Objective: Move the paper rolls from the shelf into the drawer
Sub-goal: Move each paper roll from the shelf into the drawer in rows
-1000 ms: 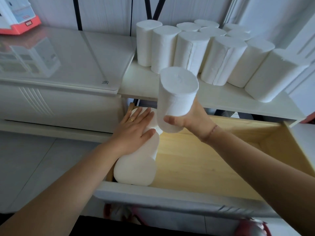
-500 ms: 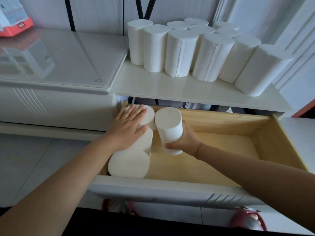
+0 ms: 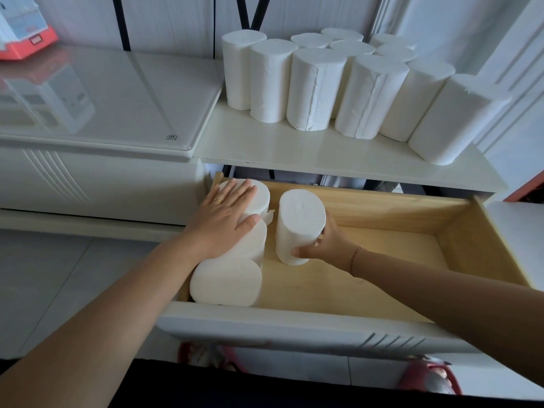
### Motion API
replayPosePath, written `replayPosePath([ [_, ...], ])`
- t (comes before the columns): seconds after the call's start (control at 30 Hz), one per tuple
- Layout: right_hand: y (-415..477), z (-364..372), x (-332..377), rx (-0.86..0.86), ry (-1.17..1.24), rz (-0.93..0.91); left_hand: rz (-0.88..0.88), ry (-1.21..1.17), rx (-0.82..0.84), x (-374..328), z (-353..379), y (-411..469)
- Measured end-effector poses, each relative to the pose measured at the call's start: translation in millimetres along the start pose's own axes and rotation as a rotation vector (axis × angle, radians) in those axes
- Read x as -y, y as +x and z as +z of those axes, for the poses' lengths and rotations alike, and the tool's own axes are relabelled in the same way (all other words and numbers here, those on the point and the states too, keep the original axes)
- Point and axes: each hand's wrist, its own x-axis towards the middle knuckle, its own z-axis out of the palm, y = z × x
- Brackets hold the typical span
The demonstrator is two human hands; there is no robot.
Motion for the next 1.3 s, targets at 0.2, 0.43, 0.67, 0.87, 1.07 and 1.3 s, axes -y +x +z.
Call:
replayPosePath([
  [0.2, 3, -40, 37, 0.123, 0.132, 0.067, -0.015, 0.026, 0.069, -1, -5, 1],
  [0.43, 24, -44, 73, 0.156, -0.212, -0.021, -0.012, 0.011, 0.166, -19, -20, 26],
  [0.67, 19, -34, 66, 0.113, -0.351, 0.124, 0.015, 0.0, 0.079, -30, 1, 22],
  [0.87, 7, -41, 61, 0.043, -0.263, 0.443, 0.002, 0.015, 0.063, -32, 4, 20],
  [1.07, -2, -32, 57, 0.072, 0.07, 0.625, -0.005, -0.005, 0.05, -34, 3, 19],
  [1.3, -3, -20, 48, 0.09, 0.599, 0.589, 0.031, -0.014, 0.028, -34, 3, 18],
])
